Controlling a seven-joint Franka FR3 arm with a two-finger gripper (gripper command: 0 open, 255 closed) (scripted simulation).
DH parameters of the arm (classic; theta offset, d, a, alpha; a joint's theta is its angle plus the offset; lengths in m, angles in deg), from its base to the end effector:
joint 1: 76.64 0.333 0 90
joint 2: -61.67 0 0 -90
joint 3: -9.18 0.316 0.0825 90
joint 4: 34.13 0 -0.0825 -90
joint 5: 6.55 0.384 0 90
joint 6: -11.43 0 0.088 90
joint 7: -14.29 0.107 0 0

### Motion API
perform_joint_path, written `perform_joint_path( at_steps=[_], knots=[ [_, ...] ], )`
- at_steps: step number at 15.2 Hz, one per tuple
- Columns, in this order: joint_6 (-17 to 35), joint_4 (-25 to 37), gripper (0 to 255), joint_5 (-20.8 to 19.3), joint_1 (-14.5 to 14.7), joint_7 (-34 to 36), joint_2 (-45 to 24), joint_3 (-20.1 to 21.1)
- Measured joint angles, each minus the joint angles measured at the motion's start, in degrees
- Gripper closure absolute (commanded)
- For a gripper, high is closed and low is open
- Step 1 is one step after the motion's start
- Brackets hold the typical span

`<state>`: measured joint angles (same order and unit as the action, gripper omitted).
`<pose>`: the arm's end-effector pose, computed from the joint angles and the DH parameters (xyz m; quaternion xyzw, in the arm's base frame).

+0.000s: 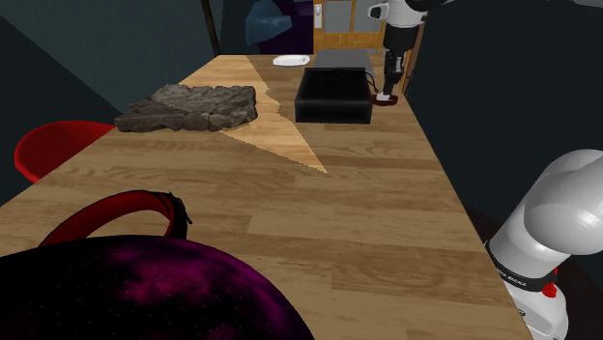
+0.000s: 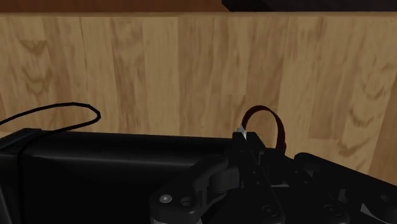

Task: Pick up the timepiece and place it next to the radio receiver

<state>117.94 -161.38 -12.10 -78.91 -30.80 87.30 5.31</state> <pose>0.4239 -0.0569 0.5576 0.9365 0.3465 0.0243 0.0474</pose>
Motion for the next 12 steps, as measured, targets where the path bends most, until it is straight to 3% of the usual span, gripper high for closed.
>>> perform_joint_path(
  at_steps=[12],
  knots=[
    [7.38,-7.08,255,-0.35,-0.09,0.53,-0.25,-0.25]
  ],
)
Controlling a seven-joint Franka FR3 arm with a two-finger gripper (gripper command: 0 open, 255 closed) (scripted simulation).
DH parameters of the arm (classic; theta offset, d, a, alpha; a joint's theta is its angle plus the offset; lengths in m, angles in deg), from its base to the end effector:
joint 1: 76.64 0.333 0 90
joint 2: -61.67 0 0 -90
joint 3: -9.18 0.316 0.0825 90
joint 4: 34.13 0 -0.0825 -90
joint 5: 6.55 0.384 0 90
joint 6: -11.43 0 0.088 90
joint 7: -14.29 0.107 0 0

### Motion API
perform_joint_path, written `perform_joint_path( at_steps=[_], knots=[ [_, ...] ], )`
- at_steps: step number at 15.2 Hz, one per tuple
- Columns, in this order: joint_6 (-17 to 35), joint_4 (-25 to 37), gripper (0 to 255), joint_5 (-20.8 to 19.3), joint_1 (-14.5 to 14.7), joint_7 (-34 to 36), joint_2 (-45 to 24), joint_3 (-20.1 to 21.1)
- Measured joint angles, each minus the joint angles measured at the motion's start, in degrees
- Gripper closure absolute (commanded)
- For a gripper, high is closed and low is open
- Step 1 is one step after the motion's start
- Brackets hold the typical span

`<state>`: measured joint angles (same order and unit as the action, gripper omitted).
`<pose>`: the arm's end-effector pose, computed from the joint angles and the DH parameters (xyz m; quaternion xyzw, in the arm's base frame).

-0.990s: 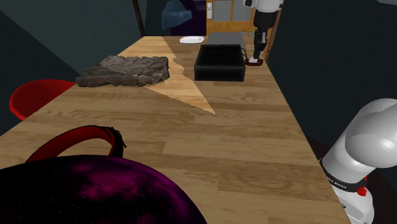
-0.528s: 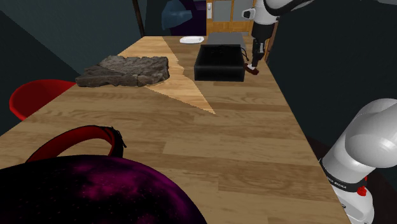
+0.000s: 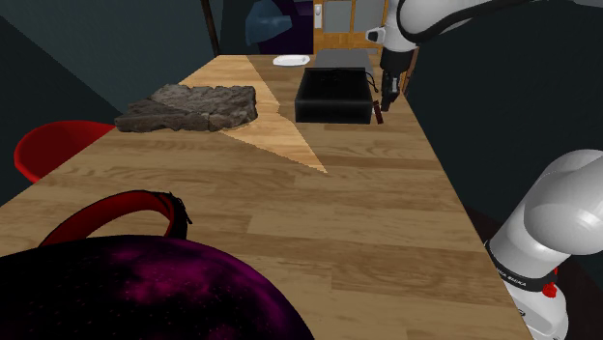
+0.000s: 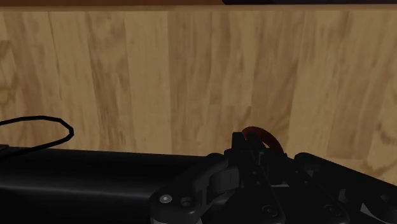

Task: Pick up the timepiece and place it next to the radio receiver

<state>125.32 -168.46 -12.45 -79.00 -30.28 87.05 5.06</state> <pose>0.4226 -0.0569 0.5078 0.9366 0.3462 0.0248 0.0477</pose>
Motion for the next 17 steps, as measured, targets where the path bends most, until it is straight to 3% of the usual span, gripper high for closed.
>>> perform_joint_path(
  at_steps=[3,4,10,14,17],
  knots=[
    [0.07,-0.02,255,-0.01,0.01,0.02,-0.04,-0.01],
    [0.06,-0.02,0,-0.02,0.01,0.03,-0.04,-0.02],
    [0.06,-0.02,0,0.02,0.05,0.02,-0.09,0.02],
    [-5.85,4.93,0,0.31,0.22,-0.10,0.96,0.40],
    [-7.24,6.01,0,0.37,0.25,-0.12,1.21,0.49]
  ],
)
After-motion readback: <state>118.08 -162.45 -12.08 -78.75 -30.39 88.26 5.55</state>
